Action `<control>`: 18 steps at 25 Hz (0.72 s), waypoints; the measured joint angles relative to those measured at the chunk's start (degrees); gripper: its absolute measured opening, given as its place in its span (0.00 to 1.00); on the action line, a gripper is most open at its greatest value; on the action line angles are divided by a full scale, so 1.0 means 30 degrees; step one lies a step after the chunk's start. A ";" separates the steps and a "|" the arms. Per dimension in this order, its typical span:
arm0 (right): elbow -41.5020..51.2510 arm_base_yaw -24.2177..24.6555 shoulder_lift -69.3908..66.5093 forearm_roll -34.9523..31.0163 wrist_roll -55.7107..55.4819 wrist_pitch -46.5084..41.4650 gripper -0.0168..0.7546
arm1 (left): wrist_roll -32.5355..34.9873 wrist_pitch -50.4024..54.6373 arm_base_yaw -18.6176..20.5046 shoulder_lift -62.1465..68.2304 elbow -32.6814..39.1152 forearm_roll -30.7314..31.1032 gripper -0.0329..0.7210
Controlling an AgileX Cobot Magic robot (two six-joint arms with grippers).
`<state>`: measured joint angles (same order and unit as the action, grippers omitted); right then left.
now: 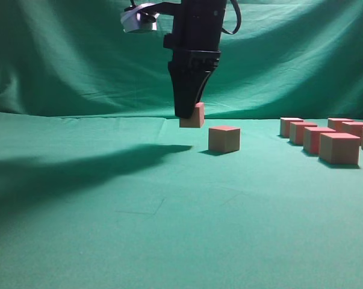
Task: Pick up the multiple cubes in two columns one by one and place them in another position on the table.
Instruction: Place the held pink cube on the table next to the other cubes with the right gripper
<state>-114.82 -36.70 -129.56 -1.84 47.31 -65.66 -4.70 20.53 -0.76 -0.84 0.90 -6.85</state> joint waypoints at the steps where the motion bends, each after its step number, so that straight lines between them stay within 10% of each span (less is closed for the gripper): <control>1: 0.0000 0.0000 -0.0034 -0.0045 0.0000 0.0083 0.37 | 0.0000 0.0000 0.0000 0.0000 0.0000 0.0000 0.04; 18: -0.0072 0.0000 -0.1149 -0.0797 0.0114 0.0712 0.37 | 0.0000 0.0000 0.0000 0.0000 0.0000 0.0000 0.04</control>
<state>-115.04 -36.70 -133.00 -4.23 47.65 -63.53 -4.70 20.53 -0.76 -0.84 0.90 -6.85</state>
